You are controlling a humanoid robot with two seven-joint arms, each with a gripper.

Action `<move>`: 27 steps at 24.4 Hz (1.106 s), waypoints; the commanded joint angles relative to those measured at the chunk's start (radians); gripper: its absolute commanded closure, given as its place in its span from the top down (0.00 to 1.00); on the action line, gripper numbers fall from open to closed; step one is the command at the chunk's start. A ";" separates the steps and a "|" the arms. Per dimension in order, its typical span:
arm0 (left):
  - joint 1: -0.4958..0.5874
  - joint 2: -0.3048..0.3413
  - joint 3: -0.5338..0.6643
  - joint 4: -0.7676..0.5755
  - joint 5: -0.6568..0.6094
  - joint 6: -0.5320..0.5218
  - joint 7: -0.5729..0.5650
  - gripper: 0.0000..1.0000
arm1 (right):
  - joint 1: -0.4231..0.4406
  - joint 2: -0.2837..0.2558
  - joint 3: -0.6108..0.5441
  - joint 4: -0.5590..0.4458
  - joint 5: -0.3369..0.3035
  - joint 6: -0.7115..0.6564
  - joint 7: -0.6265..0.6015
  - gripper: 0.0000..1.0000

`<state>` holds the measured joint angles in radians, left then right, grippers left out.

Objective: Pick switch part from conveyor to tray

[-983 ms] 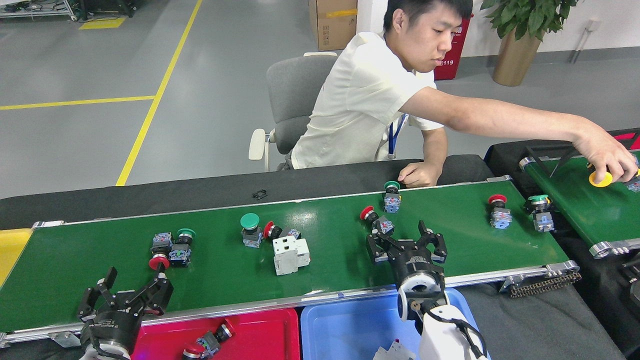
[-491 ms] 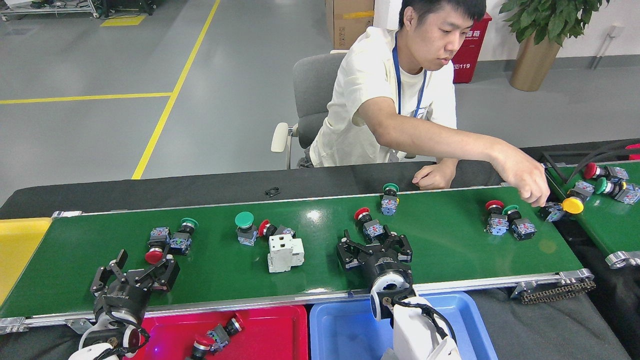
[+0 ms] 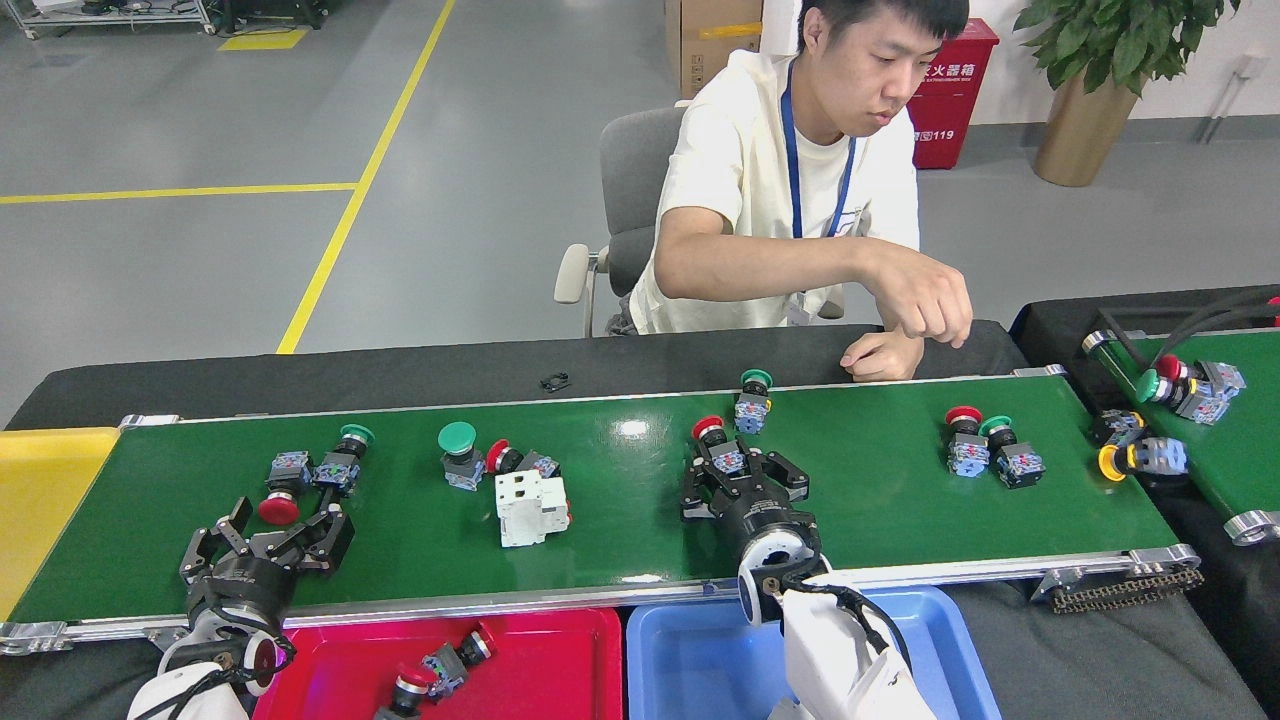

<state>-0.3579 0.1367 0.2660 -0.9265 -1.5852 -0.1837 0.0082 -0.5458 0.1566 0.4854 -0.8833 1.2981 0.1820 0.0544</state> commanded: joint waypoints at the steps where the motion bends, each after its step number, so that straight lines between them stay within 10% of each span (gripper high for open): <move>1: -0.019 0.012 -0.002 0.011 0.008 0.041 0.015 0.51 | -0.008 0.001 0.047 -0.078 0.001 -0.004 -0.024 0.01; 3: -0.015 0.014 0.010 0.012 0.025 0.049 0.019 0.28 | 0.030 -0.002 0.121 -0.160 0.003 -0.013 -0.027 0.01; 9: 0.034 0.029 0.016 -0.003 0.099 0.040 0.079 0.06 | 0.133 -0.023 0.364 -0.411 0.018 -0.139 -0.027 0.10; 10: 0.042 0.029 0.015 -0.017 0.099 0.036 0.088 0.06 | 0.141 -0.023 0.400 -0.421 0.024 -0.142 -0.027 0.17; 13: 0.138 0.038 0.010 -0.161 0.094 -0.032 0.099 0.04 | 0.178 -0.019 0.490 -0.427 0.037 -0.141 -0.027 0.89; 20: 0.567 0.046 0.021 -0.664 0.088 -0.480 0.093 0.07 | 0.218 -0.019 0.453 -0.473 0.029 -0.137 -0.027 0.98; 22: 0.683 0.044 0.032 -0.735 0.090 -0.602 0.092 0.18 | 0.274 -0.037 0.371 -0.569 0.029 -0.136 -0.027 0.98; 25: 0.783 0.029 0.036 -0.785 0.093 -0.602 0.093 0.93 | 0.405 -0.098 0.144 -0.710 0.030 -0.121 -0.028 0.98; 27: 0.797 -0.006 0.053 -0.805 0.094 -0.602 0.096 1.00 | 0.461 -0.097 0.027 -0.721 0.033 -0.050 -0.048 0.98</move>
<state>0.4343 0.1429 0.3084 -1.7110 -1.4961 -0.7699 0.0989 -0.0904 0.0591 0.5607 -1.5842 1.3295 0.0844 0.0272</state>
